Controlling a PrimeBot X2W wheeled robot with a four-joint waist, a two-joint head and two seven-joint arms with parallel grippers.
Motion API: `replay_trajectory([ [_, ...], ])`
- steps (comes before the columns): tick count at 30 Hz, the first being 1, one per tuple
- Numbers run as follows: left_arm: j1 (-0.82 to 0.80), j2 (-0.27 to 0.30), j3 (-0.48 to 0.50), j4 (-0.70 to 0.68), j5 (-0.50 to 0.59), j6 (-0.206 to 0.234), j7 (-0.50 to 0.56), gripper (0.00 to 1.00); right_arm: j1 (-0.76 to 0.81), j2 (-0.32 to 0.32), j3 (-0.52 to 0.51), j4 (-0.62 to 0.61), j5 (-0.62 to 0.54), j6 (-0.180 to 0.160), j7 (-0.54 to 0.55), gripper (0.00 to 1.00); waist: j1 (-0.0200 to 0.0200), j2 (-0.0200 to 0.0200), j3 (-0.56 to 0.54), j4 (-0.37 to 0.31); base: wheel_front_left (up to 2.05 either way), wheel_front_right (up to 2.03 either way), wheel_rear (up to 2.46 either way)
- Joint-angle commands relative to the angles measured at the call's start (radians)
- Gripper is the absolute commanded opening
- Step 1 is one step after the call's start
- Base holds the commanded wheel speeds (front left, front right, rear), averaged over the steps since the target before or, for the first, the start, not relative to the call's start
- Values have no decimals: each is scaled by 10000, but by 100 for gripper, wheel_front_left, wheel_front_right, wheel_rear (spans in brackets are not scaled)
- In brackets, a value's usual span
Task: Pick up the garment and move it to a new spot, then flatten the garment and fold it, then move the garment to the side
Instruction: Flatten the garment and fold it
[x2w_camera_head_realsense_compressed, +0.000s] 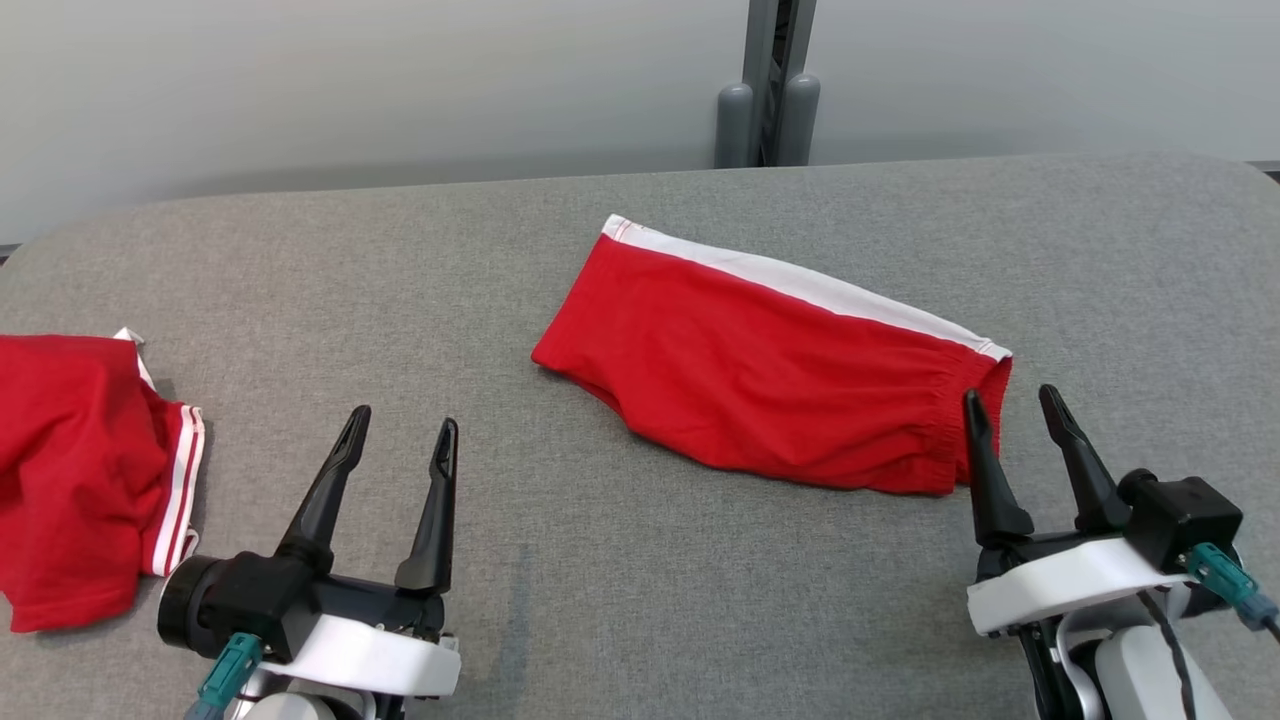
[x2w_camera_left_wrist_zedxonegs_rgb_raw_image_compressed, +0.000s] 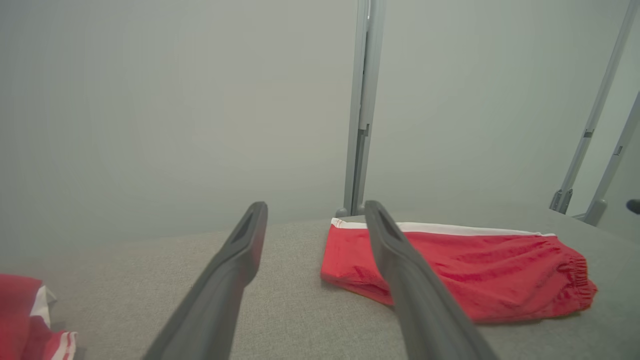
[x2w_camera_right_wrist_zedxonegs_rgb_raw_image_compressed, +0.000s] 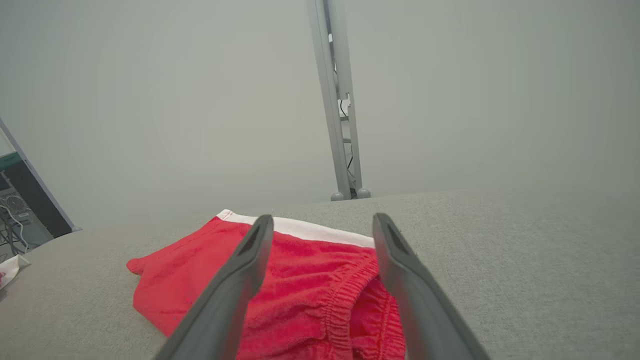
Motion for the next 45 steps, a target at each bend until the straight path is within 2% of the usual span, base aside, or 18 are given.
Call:
replay_trajectory([
  [1, -69, 21, -12, 38, 90, -35, -10, 100, -23, -45, -197, 202, 122, 1, -9, 100, 0, -1, 36, 47, 0, 0, 0],
  [12, -220, 12, -236, 228, 195, -169, -10, 100, -620, -34, -1017, 2802, 2294, 1, 67, 100, 0, -1, 341, 517, 0, 0, 0],
  [21, -391, 9, -279, 311, 288, -193, -10, 100, -1564, -37, -721, 4469, 4361, 3, 457, 100, 0, -1, 628, 1034, 0, 0, 0],
  [32, -522, 10, -225, 317, 247, -164, -10, 100, -2261, 123, -10, 5382, 6267, 36, 611, 100, 0, -1, 753, 1390, 0, 0, 0],
  [33, -524, 7, -220, 308, 238, -155, -10, 100, -2338, 130, 68, 5428, 6447, 36, 642, 95, 0, -1, 756, 1409, 0, 0, 0],
  [34, -516, 8, -215, 302, 229, -150, -10, 100, -2389, 143, 140, 5453, 6615, 38, 662, 60, 0, -1, 757, 1423, 0, 0, 0],
  [35, -505, 8, -208, 301, 224, -148, -10, 100, -2427, 151, 209, 5475, 6762, 36, 640, 43, 0, -1, 757, 1432, 0, 0, 0],
  [37, -497, 8, -204, 306, 211, -144, -10, 100, -2494, 148, 356, 5464, 7041, 38, 606, 0, 0, -1, 753, 1442, 0, 0, 0],
  [45, -467, 9, -157, 309, 166, -73, -10, 100, -2339, -321, 547, 5455, 7466, 9, 294, 0, 0, -1, 693, 1363, 0, 0, 0],
])
